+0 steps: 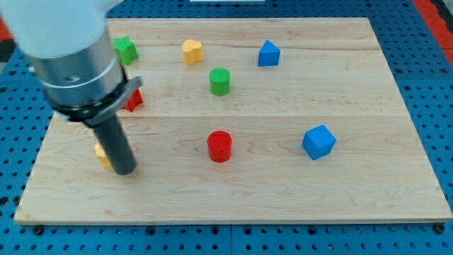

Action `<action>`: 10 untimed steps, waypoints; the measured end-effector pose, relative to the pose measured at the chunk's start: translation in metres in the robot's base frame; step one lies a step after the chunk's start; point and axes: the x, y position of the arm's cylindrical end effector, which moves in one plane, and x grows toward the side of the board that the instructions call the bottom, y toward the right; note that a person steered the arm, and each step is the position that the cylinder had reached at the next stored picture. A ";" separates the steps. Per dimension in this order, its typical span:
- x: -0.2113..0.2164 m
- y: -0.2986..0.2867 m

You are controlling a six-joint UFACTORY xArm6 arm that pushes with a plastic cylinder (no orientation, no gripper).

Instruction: Put the yellow hexagon below the red star

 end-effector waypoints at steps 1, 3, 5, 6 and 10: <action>-0.007 -0.023; 0.008 -0.046; 0.000 -0.027; -0.018 -0.027; -0.067 -0.011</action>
